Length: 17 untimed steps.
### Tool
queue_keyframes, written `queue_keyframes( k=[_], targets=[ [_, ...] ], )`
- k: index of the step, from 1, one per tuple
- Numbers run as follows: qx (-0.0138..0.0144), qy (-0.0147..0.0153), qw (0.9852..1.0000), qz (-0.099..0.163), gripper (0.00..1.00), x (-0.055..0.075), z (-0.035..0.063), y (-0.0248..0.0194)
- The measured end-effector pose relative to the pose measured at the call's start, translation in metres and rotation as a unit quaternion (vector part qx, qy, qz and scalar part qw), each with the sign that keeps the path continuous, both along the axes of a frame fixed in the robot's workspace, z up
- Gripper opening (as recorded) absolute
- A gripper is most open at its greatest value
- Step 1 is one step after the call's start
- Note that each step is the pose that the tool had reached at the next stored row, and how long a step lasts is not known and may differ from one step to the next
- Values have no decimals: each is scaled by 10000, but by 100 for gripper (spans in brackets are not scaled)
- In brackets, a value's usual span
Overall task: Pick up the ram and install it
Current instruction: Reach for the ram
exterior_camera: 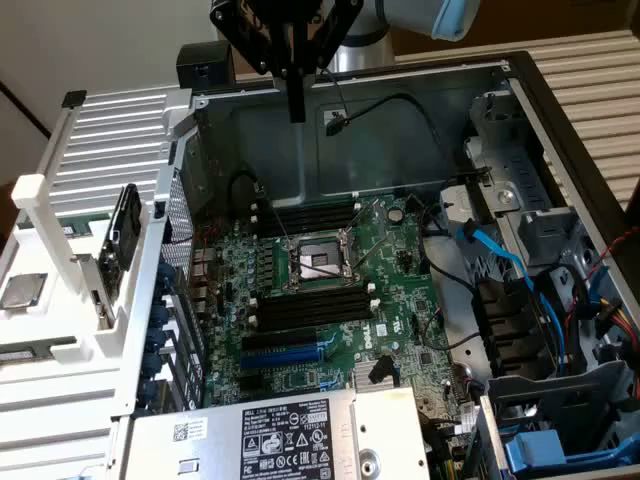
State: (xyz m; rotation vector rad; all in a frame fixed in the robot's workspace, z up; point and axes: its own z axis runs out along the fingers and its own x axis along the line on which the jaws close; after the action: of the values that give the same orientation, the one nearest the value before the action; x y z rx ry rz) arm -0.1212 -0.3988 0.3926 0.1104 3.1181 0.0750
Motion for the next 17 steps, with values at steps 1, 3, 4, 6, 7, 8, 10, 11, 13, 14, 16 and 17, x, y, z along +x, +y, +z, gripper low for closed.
queue_keyframes(
  k=[1,3,4,6,7,8,10,11,13,14,16,17],
  targets=[
    [0,0,10000,0,10,0,0,0],
    [0,0,10000,0,10,0,0,0],
    [0,0,10000,0,10,0,0,0],
    [0,0,10000,0,10,0,0,0],
    [0,0,10000,0,10,0,0,0],
    [0,0,10000,0,10,0,0,0],
    [0,0,10000,0,10,0,0,0],
    [0,0,10000,0,10,0,0,0],
    [0,0,10000,0,10,-1,0,0],
    [0,0,10000,-1,10,-7,0,0],
    [1,0,10000,-1,10,-36,1,0],
    [9,0,10000,3,10,-64,1,0]
  ],
)
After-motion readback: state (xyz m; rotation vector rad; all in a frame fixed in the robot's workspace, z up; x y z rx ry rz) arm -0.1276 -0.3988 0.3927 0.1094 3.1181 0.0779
